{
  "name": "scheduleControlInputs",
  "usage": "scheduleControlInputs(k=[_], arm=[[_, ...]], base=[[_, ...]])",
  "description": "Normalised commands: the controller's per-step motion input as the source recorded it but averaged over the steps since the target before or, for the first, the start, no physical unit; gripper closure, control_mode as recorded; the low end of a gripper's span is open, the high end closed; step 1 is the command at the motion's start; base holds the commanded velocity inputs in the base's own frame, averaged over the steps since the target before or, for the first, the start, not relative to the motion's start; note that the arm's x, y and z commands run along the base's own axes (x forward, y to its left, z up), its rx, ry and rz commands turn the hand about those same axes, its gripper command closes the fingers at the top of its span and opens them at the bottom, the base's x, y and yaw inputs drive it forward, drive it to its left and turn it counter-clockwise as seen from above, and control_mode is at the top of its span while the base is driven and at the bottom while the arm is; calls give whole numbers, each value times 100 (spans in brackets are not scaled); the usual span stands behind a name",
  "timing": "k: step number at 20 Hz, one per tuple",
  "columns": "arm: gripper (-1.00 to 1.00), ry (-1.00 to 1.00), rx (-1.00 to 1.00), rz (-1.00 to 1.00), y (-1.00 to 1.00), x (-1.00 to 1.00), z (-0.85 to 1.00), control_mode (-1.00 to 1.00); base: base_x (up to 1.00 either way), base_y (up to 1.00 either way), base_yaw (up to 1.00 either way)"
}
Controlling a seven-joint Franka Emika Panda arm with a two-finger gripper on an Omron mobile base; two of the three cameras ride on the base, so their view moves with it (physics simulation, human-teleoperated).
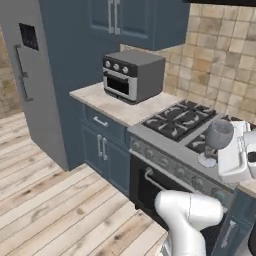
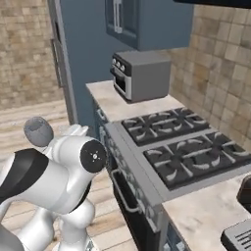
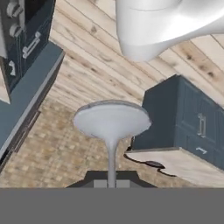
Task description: Retrieve the wine glasses from the counter and place one next to each plate.
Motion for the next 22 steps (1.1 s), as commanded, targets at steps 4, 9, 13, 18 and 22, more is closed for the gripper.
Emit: scheduleControlInputs(k=[4, 9, 13, 18, 22], arm=[[100, 0, 0, 0, 0, 0, 0, 100], [100, 0, 0, 0, 0, 0, 0, 100], [100, 0, 0, 0, 0, 0, 0, 100], [100, 0, 0, 0, 0, 0, 0, 100], [100, 0, 0, 0, 0, 0, 0, 100]], base=[[0, 0, 100], [0, 3, 97], [8, 5, 93], [97, 0, 28], [100, 0, 21]])
